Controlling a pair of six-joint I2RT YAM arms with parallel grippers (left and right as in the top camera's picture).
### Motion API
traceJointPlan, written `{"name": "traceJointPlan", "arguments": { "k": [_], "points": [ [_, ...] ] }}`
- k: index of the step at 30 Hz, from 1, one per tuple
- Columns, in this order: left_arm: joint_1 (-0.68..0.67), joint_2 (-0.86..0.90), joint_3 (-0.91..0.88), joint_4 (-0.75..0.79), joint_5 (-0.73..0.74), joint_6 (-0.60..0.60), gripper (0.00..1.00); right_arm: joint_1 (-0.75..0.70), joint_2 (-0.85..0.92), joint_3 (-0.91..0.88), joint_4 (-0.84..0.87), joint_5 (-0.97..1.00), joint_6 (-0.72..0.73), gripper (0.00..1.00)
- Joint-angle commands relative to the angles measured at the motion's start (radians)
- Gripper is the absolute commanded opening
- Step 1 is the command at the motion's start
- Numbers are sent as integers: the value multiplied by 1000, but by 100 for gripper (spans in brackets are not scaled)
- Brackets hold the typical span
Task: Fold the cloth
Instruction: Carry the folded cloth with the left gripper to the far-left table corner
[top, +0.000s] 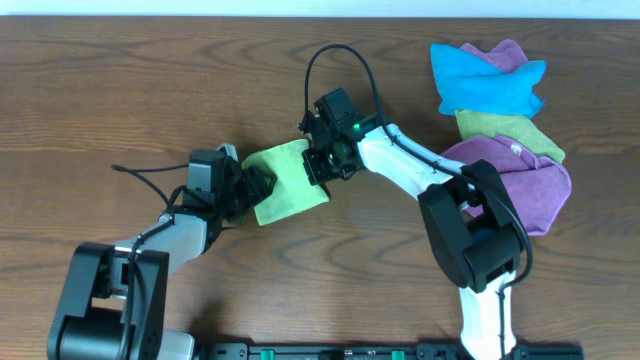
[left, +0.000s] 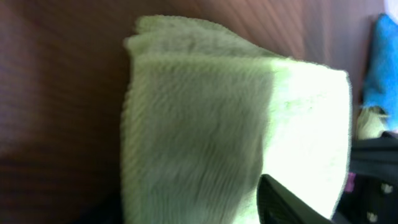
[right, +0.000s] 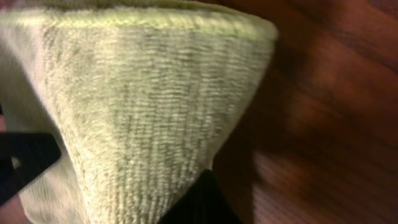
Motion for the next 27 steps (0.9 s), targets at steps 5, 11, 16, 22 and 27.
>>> {"name": "traceJointPlan", "arguments": {
  "k": [5,11,16,22,27],
  "points": [
    [-6,56,-49,-45,2,-6,6,-12,13,5,-33,-19,19,1],
    [45,41,-14,32,91,-6,6,-47,-21,60,-155,-18,-10,1],
    [127,-35,83,28,134,-6,6,-86,-113,120,-258,21,-62,1],
    [204,-165,227,21,94,2,6,-97,-262,156,-330,89,-124,1],
    [240,-241,368,-171,-106,158,6,-94,-368,156,-344,173,-135,1]
  ]
}}
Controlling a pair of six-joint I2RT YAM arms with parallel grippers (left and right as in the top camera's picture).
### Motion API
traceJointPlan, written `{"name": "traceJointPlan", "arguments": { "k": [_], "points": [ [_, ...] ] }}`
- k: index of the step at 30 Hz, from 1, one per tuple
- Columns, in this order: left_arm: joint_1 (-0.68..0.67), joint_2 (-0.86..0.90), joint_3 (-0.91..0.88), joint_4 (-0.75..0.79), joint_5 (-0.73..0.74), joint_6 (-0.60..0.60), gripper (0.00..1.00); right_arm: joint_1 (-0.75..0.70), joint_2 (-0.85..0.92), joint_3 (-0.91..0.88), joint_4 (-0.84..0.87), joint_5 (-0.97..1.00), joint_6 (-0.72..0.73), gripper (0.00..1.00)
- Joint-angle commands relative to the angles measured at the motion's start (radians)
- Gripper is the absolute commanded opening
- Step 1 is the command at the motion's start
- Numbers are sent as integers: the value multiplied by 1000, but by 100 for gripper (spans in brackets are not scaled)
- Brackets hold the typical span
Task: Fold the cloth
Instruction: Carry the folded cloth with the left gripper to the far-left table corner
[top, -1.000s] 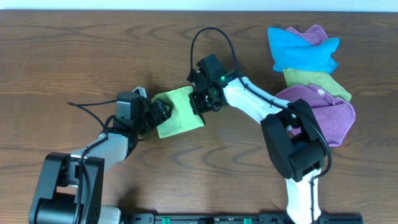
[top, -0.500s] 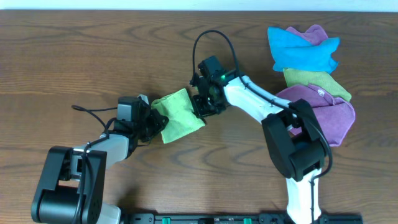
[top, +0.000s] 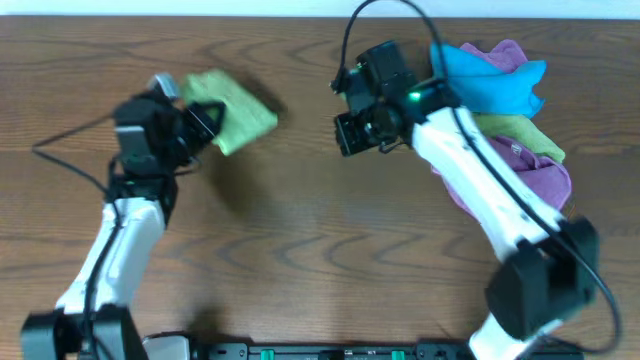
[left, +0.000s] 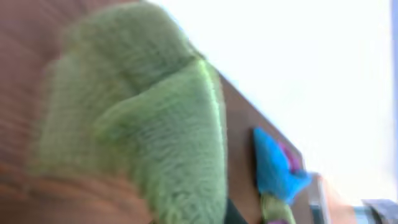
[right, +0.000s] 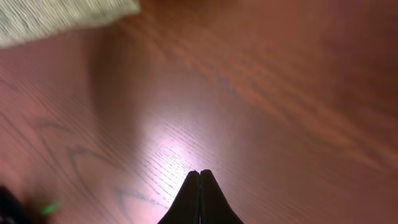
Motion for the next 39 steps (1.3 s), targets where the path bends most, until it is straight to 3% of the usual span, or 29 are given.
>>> {"name": "traceJointPlan", "arguments": {
  "k": [1,4,7,9,17,20,31,36,39],
  "points": [
    [17,-30,103,-140,-198,175,6,1,-45,11,-7,66,-47,1],
    [18,-20,193,-303,-422,310,6,1,-54,11,-6,93,-51,1],
    [31,3,215,-289,-630,341,6,1,-51,11,-2,110,-50,1],
    [58,31,215,-243,-668,311,6,0,-51,11,6,111,-46,1],
    [243,312,240,90,-408,65,5,-1,-51,11,47,140,28,1],
    [270,419,304,149,-318,24,6,-1,-51,11,48,141,47,1],
    [272,779,766,164,-146,-135,6,-1,-51,11,59,167,113,1],
    [272,911,869,118,-143,-209,6,0,-50,11,53,166,125,2],
    [273,976,872,81,-90,-313,6,0,-50,11,47,166,128,1]
  ]
}}
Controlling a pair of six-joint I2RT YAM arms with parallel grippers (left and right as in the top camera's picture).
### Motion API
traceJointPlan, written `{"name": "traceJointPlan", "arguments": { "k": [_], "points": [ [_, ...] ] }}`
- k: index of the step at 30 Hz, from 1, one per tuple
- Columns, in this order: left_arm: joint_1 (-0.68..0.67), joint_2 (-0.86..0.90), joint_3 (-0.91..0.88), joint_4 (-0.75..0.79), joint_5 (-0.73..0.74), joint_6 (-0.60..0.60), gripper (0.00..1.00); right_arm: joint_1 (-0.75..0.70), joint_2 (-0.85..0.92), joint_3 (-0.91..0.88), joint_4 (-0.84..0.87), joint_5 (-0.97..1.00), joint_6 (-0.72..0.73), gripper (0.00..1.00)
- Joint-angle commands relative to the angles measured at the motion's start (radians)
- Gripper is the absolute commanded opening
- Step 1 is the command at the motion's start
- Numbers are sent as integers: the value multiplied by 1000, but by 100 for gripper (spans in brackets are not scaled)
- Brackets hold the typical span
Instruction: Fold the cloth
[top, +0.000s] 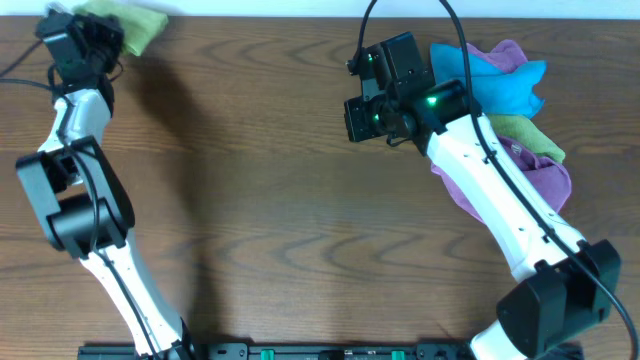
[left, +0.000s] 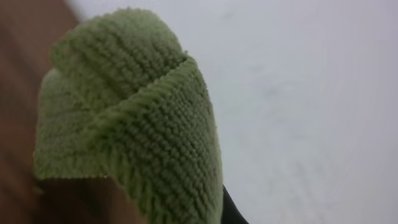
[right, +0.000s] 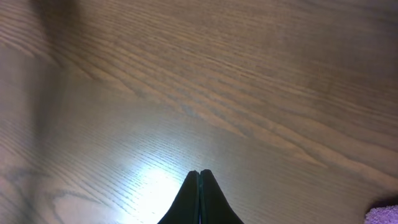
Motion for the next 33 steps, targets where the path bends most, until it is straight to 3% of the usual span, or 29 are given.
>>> {"name": "traceJointPlan", "arguments": {
  "k": [1,9,10,12,13,14,19,26,30,33],
  "points": [
    [2,90,6,-34,98,-121,6,0,0,10,-5,10,22,1],
    [3,112,6,-126,138,-107,6,0,0,10,-5,10,22,1],
    [6,112,6,-125,140,-100,14,0,0,10,-5,10,22,1],
    [8,111,6,-125,151,-76,46,0,0,10,-5,10,22,5],
    [10,111,6,-125,159,-64,65,0,0,10,-5,10,22,7],
    [11,111,6,-126,172,-52,94,0,0,10,-5,10,22,8],
    [21,93,6,-204,182,-19,95,0,0,10,-5,10,22,11],
    [39,-11,6,-462,99,107,95,0,0,10,-5,10,22,13],
    [46,-82,6,-644,55,146,95,0,0,10,-5,9,21,26],
    [46,-143,6,-766,30,220,95,0,0,13,-5,7,21,48]
  ]
}}
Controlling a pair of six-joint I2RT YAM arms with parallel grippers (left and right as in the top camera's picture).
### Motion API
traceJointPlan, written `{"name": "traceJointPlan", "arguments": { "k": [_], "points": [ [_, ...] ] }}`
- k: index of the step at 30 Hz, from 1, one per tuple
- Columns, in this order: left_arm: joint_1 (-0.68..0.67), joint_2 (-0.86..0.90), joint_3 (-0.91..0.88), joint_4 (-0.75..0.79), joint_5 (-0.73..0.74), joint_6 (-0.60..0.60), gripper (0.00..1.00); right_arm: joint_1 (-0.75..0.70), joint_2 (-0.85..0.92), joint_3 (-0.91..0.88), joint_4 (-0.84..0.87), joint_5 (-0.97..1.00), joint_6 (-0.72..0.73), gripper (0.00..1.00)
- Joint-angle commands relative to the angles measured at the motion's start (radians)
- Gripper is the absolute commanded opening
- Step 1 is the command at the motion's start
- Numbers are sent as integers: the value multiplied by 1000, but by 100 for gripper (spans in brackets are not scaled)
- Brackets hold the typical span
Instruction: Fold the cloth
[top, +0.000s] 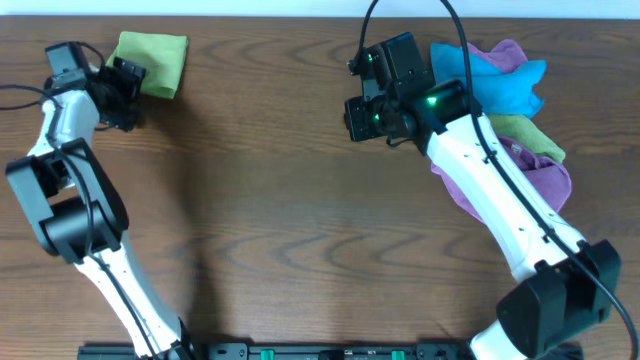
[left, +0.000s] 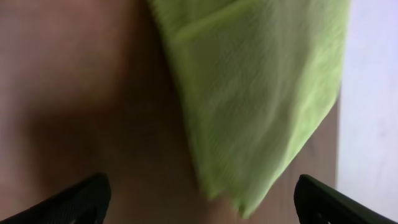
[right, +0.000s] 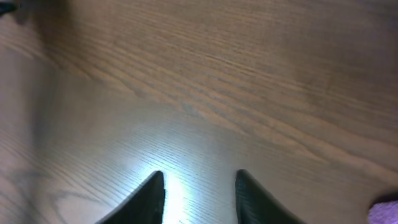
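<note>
The folded green cloth (top: 153, 51) lies flat at the table's far left corner; the left wrist view shows it (left: 261, 87) blurred, just ahead of the fingers. My left gripper (top: 126, 82) stands open right beside the cloth's left edge, with nothing between its fingertips (left: 81, 202). Over bare wood near the back middle, my right gripper (top: 362, 118) is open and empty, its fingers (right: 146, 199) spread apart.
A heap of cloths sits at the back right: a blue one (top: 490, 78), a purple one (top: 530, 185) and a green one (top: 515, 130). The table's far edge (top: 300, 18) runs just behind the folded cloth.
My left gripper has let go of the green cloth, which now lies flat at the far left corner, and stands open beside it. My right gripper has opened in place.
Both grippers held the folded green cloth at mid-table. Then the right one was off it and shut near the back, while the left held the cloth farther left. The left then had it at the far left corner, and now the cloth lies there released.
</note>
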Motion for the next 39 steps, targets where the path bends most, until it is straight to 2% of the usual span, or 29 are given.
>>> {"name": "traceJointPlan", "arguments": {
  "k": [1,5,7,11,19,23,29,34,39],
  "points": [
    [3,-101,-1,-90,-70,120,95,0,-1,16,-1,4,4,54],
    [-3,-226,-1,-253,-141,254,95,0,-7,56,-32,5,-26,69],
    [-13,-304,-1,-337,-189,325,95,-2,-11,100,-72,7,-69,83],
    [-32,-450,-1,-458,-221,413,95,-10,-21,201,-184,55,-121,99],
    [-109,-812,-2,-631,-269,471,95,-14,-107,306,-380,101,-232,99],
    [-269,-1094,-2,-754,-434,502,95,-14,-277,306,-544,175,-295,99],
    [-372,-1318,-10,-917,-476,505,95,-12,-492,296,-673,163,-285,99],
    [-375,-1519,-82,-1005,-464,504,95,-5,-726,164,-715,157,-276,99],
    [-375,-1685,-217,-1005,-447,504,95,-5,-896,-10,-676,158,-277,99]
  ]
}}
